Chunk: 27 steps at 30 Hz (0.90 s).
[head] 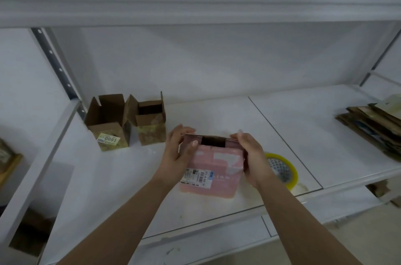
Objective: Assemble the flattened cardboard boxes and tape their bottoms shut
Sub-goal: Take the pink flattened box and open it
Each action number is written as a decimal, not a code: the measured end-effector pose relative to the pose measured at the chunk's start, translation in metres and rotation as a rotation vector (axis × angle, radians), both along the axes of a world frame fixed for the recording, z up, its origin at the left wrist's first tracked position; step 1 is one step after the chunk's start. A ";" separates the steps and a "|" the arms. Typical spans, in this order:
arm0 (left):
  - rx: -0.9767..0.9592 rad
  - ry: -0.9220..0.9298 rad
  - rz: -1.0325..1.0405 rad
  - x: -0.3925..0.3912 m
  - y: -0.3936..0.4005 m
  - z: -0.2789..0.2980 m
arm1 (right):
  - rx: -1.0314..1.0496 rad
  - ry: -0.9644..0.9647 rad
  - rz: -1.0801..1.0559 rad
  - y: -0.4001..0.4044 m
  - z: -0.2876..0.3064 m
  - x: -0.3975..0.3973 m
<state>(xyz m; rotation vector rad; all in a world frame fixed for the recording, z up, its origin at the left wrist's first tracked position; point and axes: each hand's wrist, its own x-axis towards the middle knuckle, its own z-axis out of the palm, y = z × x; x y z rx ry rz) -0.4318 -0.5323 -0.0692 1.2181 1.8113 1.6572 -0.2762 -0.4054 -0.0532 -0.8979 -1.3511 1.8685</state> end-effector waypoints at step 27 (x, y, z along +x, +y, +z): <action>-0.770 0.981 -0.158 0.014 0.027 0.035 | 0.713 -1.251 0.295 0.043 -0.068 0.082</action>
